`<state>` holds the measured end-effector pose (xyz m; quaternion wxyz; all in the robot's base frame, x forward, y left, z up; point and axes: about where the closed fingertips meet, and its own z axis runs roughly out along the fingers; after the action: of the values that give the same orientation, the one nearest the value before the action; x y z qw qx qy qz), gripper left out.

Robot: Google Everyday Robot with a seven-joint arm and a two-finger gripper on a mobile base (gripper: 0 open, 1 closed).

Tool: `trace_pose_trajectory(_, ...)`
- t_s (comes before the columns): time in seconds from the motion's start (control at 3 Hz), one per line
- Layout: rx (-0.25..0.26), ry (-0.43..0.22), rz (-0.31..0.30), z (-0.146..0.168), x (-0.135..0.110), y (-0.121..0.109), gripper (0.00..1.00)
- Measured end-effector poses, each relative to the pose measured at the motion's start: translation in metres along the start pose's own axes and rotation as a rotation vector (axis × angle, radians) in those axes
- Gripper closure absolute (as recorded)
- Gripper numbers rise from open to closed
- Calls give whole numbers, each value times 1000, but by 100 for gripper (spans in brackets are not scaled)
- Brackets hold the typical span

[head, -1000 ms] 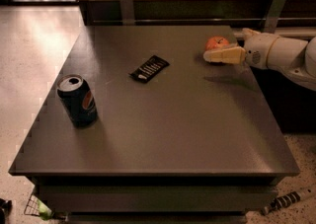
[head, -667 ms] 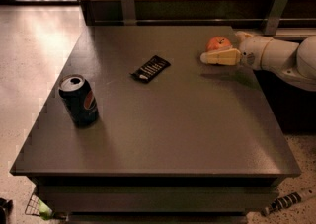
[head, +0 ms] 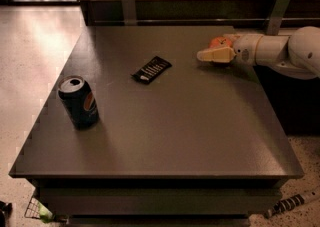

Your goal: Move apple near pepsi can

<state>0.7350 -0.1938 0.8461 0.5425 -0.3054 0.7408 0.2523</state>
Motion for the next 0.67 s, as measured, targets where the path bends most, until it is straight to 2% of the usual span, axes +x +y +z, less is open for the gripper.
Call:
trace_pose_trajectory(0.33,-9,2,0,3,0,3,49)
trace_pose_trajectory(0.67,-13,3,0,6,0,4,73)
